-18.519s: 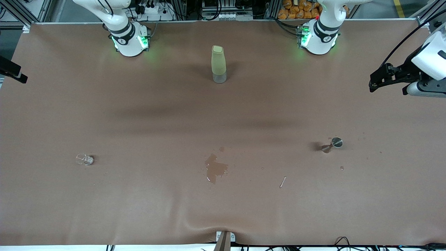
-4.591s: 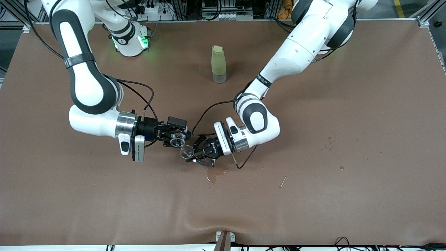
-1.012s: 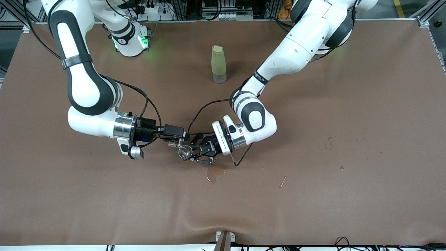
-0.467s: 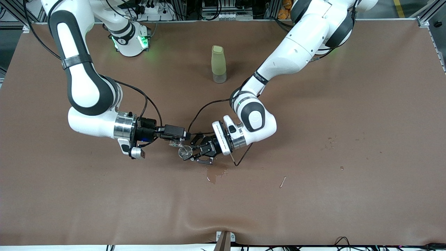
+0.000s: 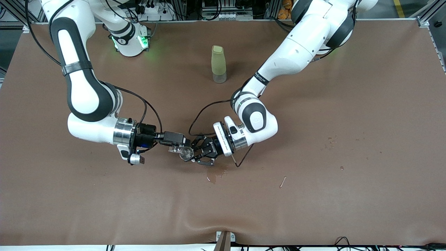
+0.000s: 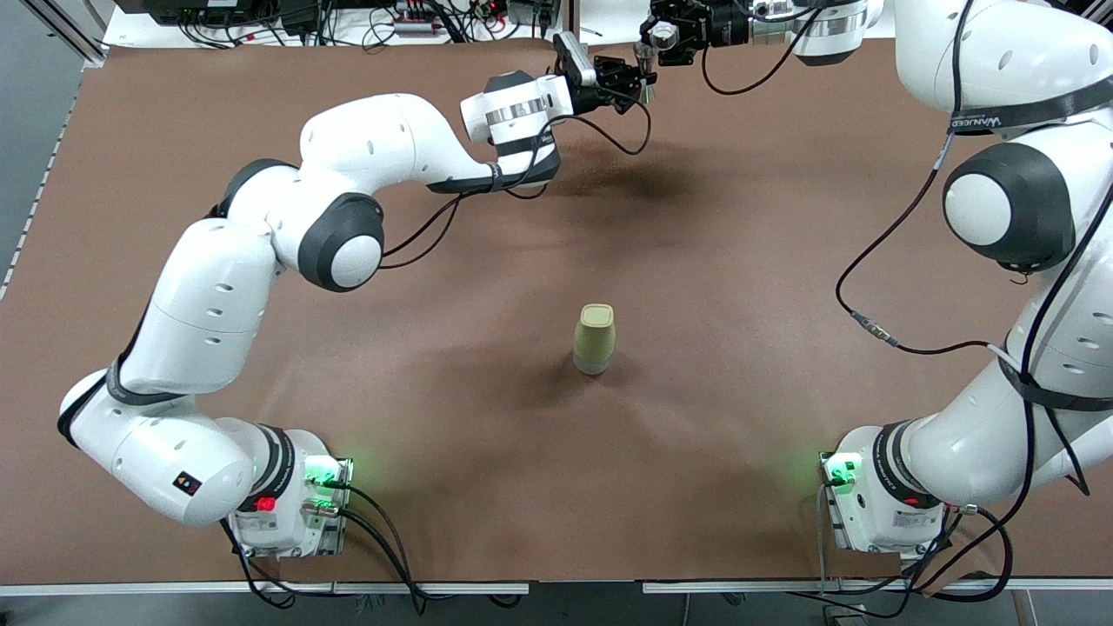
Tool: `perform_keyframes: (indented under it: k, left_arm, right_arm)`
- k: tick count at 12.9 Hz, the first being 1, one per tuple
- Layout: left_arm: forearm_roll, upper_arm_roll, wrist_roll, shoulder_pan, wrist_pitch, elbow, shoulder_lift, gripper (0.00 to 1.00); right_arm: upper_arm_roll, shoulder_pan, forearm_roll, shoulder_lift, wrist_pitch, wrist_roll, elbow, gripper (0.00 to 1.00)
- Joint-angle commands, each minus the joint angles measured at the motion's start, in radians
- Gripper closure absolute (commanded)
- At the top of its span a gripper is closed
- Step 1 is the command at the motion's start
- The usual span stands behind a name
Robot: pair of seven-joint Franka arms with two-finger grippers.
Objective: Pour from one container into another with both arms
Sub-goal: 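Tilt the beaker upright with the right gripper while the left gripper withdraws the jigger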
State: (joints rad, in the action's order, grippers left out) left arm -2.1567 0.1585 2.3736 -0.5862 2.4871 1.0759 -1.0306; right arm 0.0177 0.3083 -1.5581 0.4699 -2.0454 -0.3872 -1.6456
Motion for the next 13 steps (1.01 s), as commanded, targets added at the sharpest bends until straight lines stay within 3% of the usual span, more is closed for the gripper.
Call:
perform_keyframes:
  k: [1, 3, 5, 9, 13]
  left_arm:
    - [-0.019, 0.001, 0.009, 0.008, -0.014, 0.004, 0.014, 1.00]
    - [-0.014, 0.001, 0.009, 0.025, -0.023, 0.012, 0.014, 1.00]
    - [-0.012, 0.001, -0.001, 0.071, -0.127, 0.045, 0.020, 1.00]
    - [-0.002, -0.002, -0.007, 0.150, -0.250, 0.116, 0.032, 1.00]
    - [0.174, 0.000, -0.066, 0.305, -0.405, 0.274, 0.088, 1.00]
  right_arm:
    - [-0.005, -0.012, -0.014, 0.012, 0.027, 0.036, 0.023, 1.00]
    - [-0.005, -0.008, -0.014, 0.010, 0.027, 0.036, 0.023, 1.00]
    - [-0.004, -0.009, 0.001, 0.010, 0.027, 0.008, 0.027, 1.00]
    - [0.001, -0.023, 0.070, 0.006, 0.025, -0.206, 0.027, 1.00]
    - [0.001, -0.104, 0.118, 0.001, 0.068, -0.489, -0.006, 1.00]
